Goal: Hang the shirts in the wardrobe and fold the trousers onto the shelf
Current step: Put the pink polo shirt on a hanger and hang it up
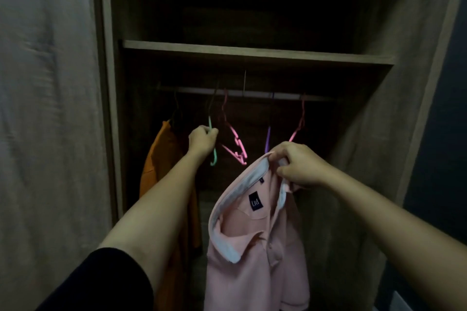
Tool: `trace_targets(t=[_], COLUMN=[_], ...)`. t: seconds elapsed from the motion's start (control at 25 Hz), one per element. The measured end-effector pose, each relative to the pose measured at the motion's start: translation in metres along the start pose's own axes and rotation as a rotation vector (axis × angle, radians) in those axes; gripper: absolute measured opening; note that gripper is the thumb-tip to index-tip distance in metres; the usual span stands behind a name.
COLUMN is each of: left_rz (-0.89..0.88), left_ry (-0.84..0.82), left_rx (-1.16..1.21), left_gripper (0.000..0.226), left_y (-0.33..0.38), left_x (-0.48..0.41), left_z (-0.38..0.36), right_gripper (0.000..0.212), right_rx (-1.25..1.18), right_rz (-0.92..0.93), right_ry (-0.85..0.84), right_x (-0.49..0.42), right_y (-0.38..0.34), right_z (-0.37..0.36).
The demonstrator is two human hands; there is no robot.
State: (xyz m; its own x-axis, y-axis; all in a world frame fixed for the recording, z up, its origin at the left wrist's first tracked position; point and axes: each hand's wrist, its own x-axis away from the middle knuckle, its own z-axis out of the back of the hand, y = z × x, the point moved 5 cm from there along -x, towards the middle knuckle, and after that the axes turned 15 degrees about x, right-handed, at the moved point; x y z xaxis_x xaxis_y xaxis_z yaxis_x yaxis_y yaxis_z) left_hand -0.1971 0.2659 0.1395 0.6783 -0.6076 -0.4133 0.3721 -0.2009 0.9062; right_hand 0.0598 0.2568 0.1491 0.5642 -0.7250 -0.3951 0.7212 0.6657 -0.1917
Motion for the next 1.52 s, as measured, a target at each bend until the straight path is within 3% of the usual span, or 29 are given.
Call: trace_targets(t=[0.24, 0.36, 0.6, 0.8, 0.92, 1.12, 1.28, 1.4, 1.52], left_rz=[0.064, 0.031, -0.17, -0.151, -0.191, -0.343, -0.291, -0.422, -0.426], left_ry=[-0.185, -0.174, -0.095, -0.349, -0.469, -0.597, -0.522, -0.374, -0.352], left_rx=[-0.147, -0.119, -0.377, -0.178, -0.188, -0.18, -0.101, -0.081, -0.023], left_gripper=[0.026, 0.021, 0.024, 0.021, 0.02, 0.015, 0.035, 0.043, 0.053], left_y=[-0.036, -0.055, -0.069, -0.079, -0.085, -0.083, -0.1, -0.096, -0.083], left_x=[0.085, 0.129, 0.164, 0.192, 0.2, 0.206, 0.208, 0.209, 0.209], left_z=[0.056, 0.107, 0.211, 0.255, 0.25, 0.196, 0.158, 0.154, 0.152], right_gripper=[0.04, 0.044, 0.052, 0.06, 0.065, 0.071, 0.065, 0.051, 0.067], right_rx=[0.083, 0.164, 0.149, 0.184, 0.166, 0.226, 0.173, 0.429, 0.582], right_rz=[0.081, 0.137, 0.12, 0.145, 0.153, 0.354, 0.461, 0.492, 0.53], right_ry=[-0.081, -0.173, -0.25, -0.224, -0.218, -0.202, -0.197, -0.024, 0.237], right_x=[0.016, 0.023, 0.022, 0.011, 0.009, 0.018, 0.029, 0.033, 0.038], right_y=[-0.022, -0.021, -0.022, -0.019, -0.025, -0.07, -0.094, -0.085, -0.079], right_z=[-0.052, -0.09, -0.124, -0.119, -0.114, -0.108, -0.096, -0.076, -0.051])
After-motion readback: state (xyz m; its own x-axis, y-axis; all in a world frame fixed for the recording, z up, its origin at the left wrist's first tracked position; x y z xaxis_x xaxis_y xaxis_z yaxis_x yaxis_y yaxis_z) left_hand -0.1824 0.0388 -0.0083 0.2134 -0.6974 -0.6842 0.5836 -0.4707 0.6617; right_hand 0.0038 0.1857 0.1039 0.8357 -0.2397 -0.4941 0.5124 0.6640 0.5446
